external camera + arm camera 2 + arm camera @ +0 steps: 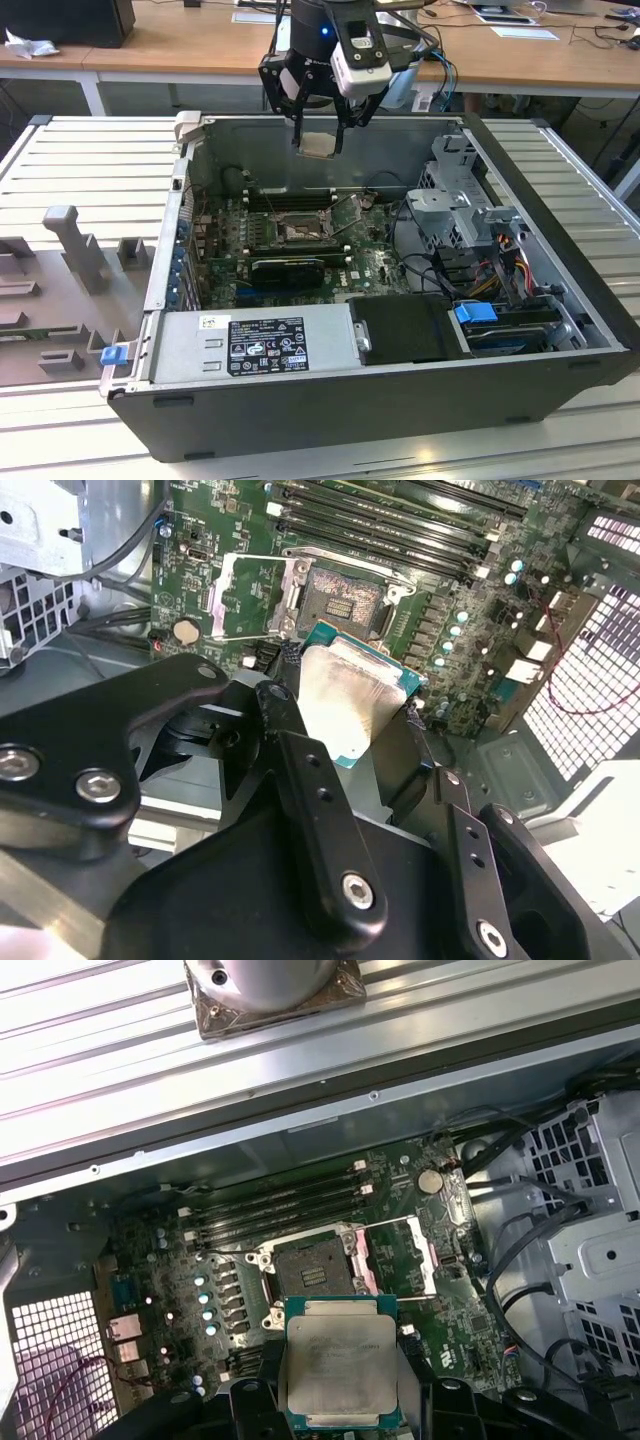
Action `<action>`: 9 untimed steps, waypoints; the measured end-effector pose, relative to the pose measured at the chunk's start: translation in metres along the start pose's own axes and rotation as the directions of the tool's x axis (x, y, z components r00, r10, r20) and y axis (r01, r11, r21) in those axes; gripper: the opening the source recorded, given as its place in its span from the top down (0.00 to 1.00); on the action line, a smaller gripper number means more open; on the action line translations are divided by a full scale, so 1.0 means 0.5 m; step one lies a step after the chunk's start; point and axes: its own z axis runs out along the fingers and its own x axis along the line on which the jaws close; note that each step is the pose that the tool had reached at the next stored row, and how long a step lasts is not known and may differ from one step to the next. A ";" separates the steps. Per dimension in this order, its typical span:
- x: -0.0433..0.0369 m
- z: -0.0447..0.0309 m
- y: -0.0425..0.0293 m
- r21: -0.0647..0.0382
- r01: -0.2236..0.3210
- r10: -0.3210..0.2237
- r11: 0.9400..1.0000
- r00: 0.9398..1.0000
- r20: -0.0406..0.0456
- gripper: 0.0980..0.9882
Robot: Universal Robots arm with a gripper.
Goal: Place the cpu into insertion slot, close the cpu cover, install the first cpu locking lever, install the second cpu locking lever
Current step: 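Place the cpu into insertion slot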
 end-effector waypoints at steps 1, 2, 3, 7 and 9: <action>0.000 0.000 0.000 0.000 -0.001 0.001 1.000 1.000 0.000 0.52; 0.000 0.000 0.000 0.000 -0.002 0.002 1.000 1.000 0.000 0.52; 0.000 0.000 0.000 0.000 -0.004 0.004 1.000 1.000 0.000 0.52; 0.000 0.000 0.000 0.000 -0.012 0.012 1.000 1.000 0.001 0.52; 0.000 0.000 0.000 0.000 -0.015 0.015 1.000 1.000 0.001 0.52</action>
